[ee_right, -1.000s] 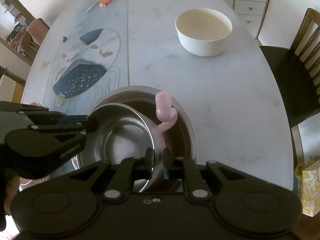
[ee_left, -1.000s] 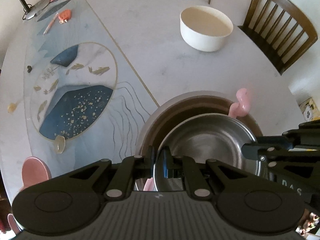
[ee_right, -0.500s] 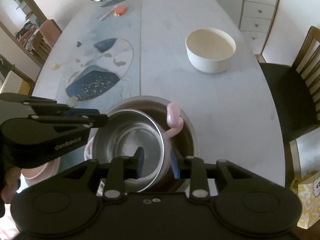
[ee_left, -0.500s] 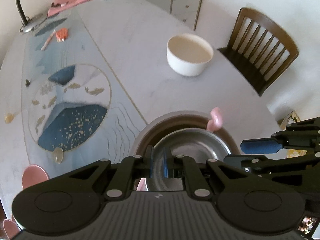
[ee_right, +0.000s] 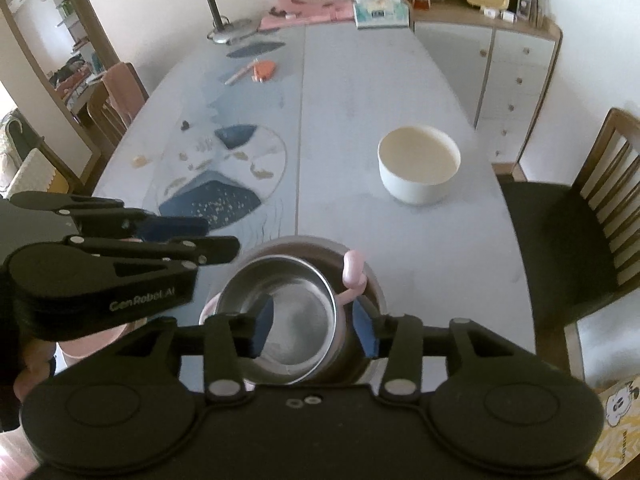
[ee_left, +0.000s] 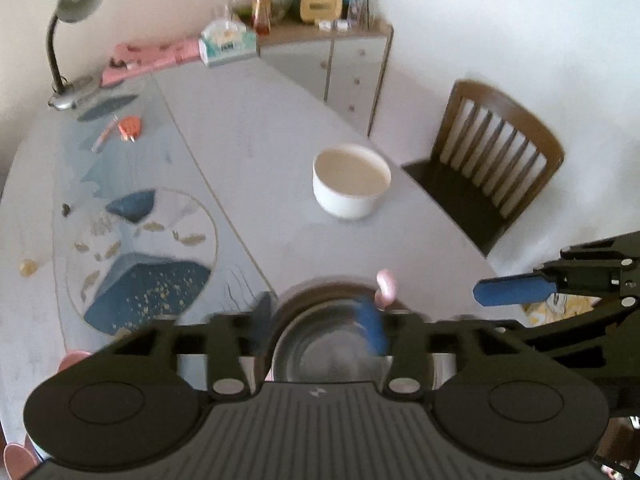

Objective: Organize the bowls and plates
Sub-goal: 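Move both grippers to the cream bowl on the table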

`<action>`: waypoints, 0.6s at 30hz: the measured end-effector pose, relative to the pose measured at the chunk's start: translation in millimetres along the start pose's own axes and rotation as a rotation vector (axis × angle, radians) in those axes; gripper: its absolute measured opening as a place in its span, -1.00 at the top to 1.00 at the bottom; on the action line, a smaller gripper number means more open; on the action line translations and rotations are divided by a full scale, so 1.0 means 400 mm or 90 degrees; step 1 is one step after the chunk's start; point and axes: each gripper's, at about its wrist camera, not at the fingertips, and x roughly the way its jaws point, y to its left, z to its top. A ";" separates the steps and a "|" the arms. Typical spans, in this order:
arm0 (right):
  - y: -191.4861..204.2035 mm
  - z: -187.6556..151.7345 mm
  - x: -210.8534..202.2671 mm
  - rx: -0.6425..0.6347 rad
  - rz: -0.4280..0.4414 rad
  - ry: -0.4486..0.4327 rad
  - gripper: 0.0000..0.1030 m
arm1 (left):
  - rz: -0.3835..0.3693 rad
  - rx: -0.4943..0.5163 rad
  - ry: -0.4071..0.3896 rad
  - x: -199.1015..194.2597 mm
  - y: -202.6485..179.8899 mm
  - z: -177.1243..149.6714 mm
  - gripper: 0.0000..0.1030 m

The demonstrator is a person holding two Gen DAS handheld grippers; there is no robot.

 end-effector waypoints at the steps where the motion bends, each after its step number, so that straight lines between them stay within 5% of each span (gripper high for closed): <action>1: -0.001 0.001 -0.009 -0.001 -0.003 -0.006 0.07 | 0.006 0.000 -0.010 -0.008 0.001 0.002 -0.29; 11: -0.055 0.045 -0.060 -0.011 -0.018 -0.062 -0.26 | 0.019 -0.006 -0.040 -0.017 0.001 0.055 -0.42; 18: -0.154 0.120 -0.044 -0.006 -0.039 -0.094 -0.67 | 0.033 -0.011 -0.063 0.044 -0.018 0.136 -0.53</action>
